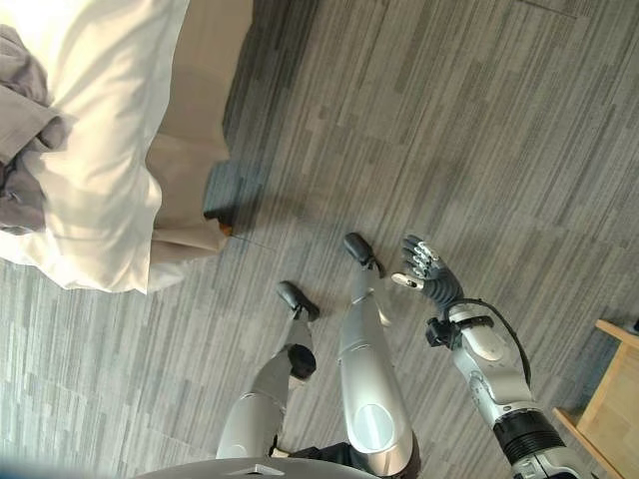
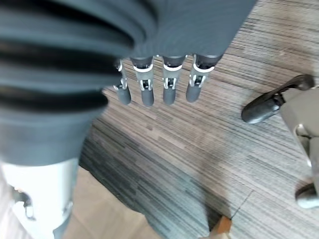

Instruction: Pick up bed clothes into laundry basket.

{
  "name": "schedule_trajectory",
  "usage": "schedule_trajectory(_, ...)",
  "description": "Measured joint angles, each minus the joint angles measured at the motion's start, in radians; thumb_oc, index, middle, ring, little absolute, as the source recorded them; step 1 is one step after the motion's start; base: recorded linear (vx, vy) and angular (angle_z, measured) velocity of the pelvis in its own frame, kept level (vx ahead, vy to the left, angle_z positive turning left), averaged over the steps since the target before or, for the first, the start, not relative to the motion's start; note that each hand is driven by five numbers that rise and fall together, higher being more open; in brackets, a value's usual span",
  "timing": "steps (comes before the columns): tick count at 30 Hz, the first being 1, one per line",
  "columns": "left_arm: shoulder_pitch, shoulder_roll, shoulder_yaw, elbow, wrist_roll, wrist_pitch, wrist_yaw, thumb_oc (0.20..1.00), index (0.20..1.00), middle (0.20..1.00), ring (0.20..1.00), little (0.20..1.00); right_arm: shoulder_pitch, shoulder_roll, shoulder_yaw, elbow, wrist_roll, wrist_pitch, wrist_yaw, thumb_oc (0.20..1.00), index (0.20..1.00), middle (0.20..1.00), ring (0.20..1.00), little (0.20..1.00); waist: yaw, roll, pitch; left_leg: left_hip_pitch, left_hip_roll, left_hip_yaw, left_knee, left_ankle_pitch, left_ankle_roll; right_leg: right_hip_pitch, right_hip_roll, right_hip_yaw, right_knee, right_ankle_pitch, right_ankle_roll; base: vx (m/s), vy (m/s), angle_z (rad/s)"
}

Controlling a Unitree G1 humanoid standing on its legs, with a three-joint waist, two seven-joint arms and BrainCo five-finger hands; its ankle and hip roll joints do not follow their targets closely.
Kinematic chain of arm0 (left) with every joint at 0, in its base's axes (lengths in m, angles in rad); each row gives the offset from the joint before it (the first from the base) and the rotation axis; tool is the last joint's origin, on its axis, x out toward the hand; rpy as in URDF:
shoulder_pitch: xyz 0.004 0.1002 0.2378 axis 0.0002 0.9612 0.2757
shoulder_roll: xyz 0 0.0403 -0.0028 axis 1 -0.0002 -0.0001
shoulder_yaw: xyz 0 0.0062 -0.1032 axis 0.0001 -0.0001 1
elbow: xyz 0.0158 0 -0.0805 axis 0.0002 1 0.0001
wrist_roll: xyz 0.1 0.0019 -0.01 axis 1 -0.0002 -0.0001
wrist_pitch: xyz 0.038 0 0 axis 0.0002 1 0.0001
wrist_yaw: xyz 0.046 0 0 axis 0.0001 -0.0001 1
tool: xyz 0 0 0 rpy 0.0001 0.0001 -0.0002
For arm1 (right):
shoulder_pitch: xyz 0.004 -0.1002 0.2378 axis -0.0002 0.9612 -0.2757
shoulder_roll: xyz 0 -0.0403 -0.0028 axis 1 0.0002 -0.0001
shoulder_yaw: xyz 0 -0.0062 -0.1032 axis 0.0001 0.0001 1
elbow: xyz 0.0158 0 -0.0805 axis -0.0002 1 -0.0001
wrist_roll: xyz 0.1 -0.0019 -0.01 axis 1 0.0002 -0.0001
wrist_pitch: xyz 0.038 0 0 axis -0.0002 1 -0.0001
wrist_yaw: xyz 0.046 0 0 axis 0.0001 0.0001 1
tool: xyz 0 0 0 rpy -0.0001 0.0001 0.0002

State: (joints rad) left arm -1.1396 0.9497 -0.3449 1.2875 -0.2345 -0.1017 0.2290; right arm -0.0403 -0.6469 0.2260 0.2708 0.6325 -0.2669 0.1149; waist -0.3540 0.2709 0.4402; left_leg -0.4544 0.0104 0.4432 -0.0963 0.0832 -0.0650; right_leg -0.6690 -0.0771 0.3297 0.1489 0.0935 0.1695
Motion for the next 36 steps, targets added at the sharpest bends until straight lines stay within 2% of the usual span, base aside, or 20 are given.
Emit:
schedule_trajectory(4,-0.047,-0.043,-0.042,-0.103,-0.037,-0.028,-0.019,0.2,0.2,0.2,0.2,0.2,-0.004,0.001,0.006,-0.001,-0.003,0.0,0.0,1.0,1.0,1.0,1.0,1.0,-0.002,-0.007,-0.004,0.029,-0.002,-0.023,0.001,0.001,0.001,0.043,-0.013,-0.03,-0.002,-0.005,-0.002,-0.05,-0.043,0.18)
schedule_trajectory(6,-0.052,-0.052,-0.047,-0.143,-0.047,-0.054,-0.019,0.2,0.2,0.2,0.2,0.2,-0.008,0.018,0.011,-0.009,-0.004,-0.002,0.0,1.0,1.0,1.0,1.0,1.0,-0.008,-0.024,-0.013,0.043,-0.005,-0.023,0.002,0.018,0.026,0.05,-0.013,-0.031,0.017,-0.014,-0.004,0.01,0.016,0.06)
schedule_trajectory(9,-0.09,-0.08,-0.083,-0.176,-0.078,-0.077,-0.02,0.2,0.2,0.2,0.2,0.2,-0.012,0.027,0.026,-0.009,-0.005,-0.001,0.0,1.0,1.0,1.0,1.0,1.0,-0.021,-0.027,-0.014,0.071,-0.005,-0.047,0.002,0.031,0.044,0.093,-0.019,-0.062,0.018,-0.019,-0.007,0.01,0.029,0.24)
schedule_trajectory(15,-0.096,-0.106,-0.108,-0.25,-0.118,-0.122,-0.026,0.2,0.2,0.2,0.2,0.2,-0.019,0.036,0.013,0.027,-0.011,-0.002,-0.002,1.0,1.0,1.0,1.0,1.0,-0.011,-0.029,-0.037,0.134,0.0,-0.072,-0.003,0.001,0.022,0.171,-0.025,-0.086,0.011,-0.024,-0.011,0.0,0.026,0.11)
schedule_trajectory(16,-0.092,-0.125,-0.117,-0.285,-0.123,-0.133,-0.037,0.2,0.2,0.2,0.2,0.2,-0.007,0.036,0.004,0.039,-0.027,-0.001,-0.003,1.0,1.0,1.0,1.0,1.0,0.002,-0.03,-0.054,0.15,0.0,-0.068,-0.003,-0.011,0.005,0.197,-0.032,-0.094,-0.009,-0.021,-0.015,-0.01,0.015,0.21)
schedule_trajectory(19,-0.051,-0.166,-0.113,-0.438,-0.207,-0.17,-0.042,0.2,0.2,0.2,0.2,0.2,-0.004,0.037,0.006,0.053,-0.045,0.001,-0.004,1.0,1.0,1.0,1.0,1.0,0.017,-0.029,-0.083,0.174,0.0,-0.075,-0.003,-0.008,0.002,0.243,-0.042,-0.122,-0.03,-0.018,-0.015,0.0,0.012,0.22)
schedule_trajectory(21,0.009,-0.213,-0.089,-0.565,-0.275,-0.184,-0.044,0.2,0.2,0.2,0.2,0.2,0.004,0.041,0.008,0.058,-0.045,0.003,-0.008,1.0,1.0,1.0,1.0,1.0,0.03,-0.03,-0.106,0.189,-0.001,-0.077,-0.003,-0.007,0.006,0.266,-0.044,-0.125,-0.044,-0.018,-0.014,0.0,0.02,0.11)
schedule_trajectory(22,0.107,-0.27,-0.06,-0.685,-0.348,-0.221,-0.07,0.2,0.2,0.2,0.2,0.2,-0.002,0.054,0.008,0.058,-0.053,0.004,-0.02,1.0,1.0,1.0,1.0,1.0,0.035,-0.029,-0.132,0.209,-0.002,-0.094,-0.003,-0.01,0.019,0.295,-0.047,-0.138,-0.05,-0.022,-0.012,0.0,0.044,0.16)
schedule_trajectory(24,0.17,-0.319,-0.059,-0.751,-0.386,-0.24,-0.079,0.2,0.2,0.2,0.2,0.2,-0.004,0.06,0.01,0.058,-0.081,0.004,-0.032,1.0,1.0,1.0,1.0,1.0,0.039,-0.034,-0.142,0.232,-0.003,-0.1,-0.003,-0.005,0.035,0.328,-0.049,-0.149,-0.062,-0.024,-0.012,-0.02,0.035,0.15)
schedule_trajectory(26,0.249,-0.357,-0.081,-0.847,-0.392,-0.248,-0.09,0.2,0.2,0.2,0.2,0.2,-0.009,0.071,0.007,0.056,-0.088,0.003,-0.044,1.0,1.0,1.0,1.0,1.0,0.054,-0.05,-0.155,0.263,-0.001,-0.104,-0.002,-0.01,0.052,0.367,-0.048,-0.157,-0.077,-0.028,-0.013,-0.02,0.055,0.09)
schedule_trajectory(27,0.32,-0.388,-0.076,-0.927,-0.392,-0.25,-0.092,0.2,0.2,0.2,0.2,0.2,-0.004,0.078,-0.005,0.047,-0.095,0.002,-0.05,1.0,1.0,1.0,1.0,1.0,0.056,-0.057,-0.176,0.269,-0.001,-0.118,-0.003,-0.016,0.052,0.383,-0.049,-0.166,-0.085,-0.03,-0.012,-0.01,0.073,0.14)
schedule_trajectory(30,0.469,-0.435,-0.067,-1.079,-0.391,-0.254,-0.11,0.2,0.2,0.2,0.2,0.2,0.018,0.078,-0.046,0.0,-0.126,0.011,-0.064,1.0,1.0,1.0,1.0,1.0,0.062,-0.079,-0.187,0.312,-0.002,-0.132,0.0,-0.017,0.062,0.44,-0.048,-0.186,-0.101,-0.033,-0.013,0.0,0.05,0.16)
schedule_trajectory(32,0.525,-0.442,-0.084,-1.085,-0.389,-0.256,-0.129,0.2,0.2,0.2,0.2,0.2,0.026,0.085,-0.054,-0.008,-0.128,0.011,-0.066,1.0,1.0,1.0,1.0,1.0,0.066,-0.105,-0.204,0.341,0.001,-0.135,0.002,-0.022,0.062,0.472,-0.047,-0.187,-0.104,-0.042,-0.013,0.0,0.013,0.02)
schedule_trajectory(33,0.562,-0.441,-0.082,-1.085,-0.39,-0.255,-0.134,0.2,0.2,0.2,0.2,0.2,0.031,0.097,-0.063,-0.012,-0.134,0.004,-0.065,1.0,1.0,1.0,1.0,1.0,0.068,-0.132,-0.237,0.348,0.003,-0.14,-0.003,-0.034,0.055,0.482,-0.044,-0.187,-0.106,-0.045,-0.013,0.02,0.028,0.05)
schedule_trajectory(35,0.588,-0.442,-0.078,-1.088,-0.39,-0.255,-0.14,0.2,0.2,0.2,0.2,0.2,0.038,0.097,-0.065,-0.015,-0.147,0.003,-0.067,1.0,1.0,1.0,1.0,1.0,0.07,-0.147,-0.257,0.356,0.003,-0.143,-0.003,-0.035,0.054,0.492,-0.045,-0.187,-0.11,-0.045,-0.013,0.08,0.027,0.03)
schedule_trajectory(36,0.611,-0.437,-0.073,-1.091,-0.39,-0.245,-0.155,0.2,0.2,0.2,0.2,0.2,0.058,0.098,-0.067,-0.017,-0.154,0.006,-0.067,1.0,1.0,1.0,1.0,1.0,0.07,-0.167,-0.268,0.381,0.003,-0.146,-0.004,-0.04,0.054,0.523,-0.046,-0.189,-0.122,-0.045,-0.013,0.08,0.034,0.01)
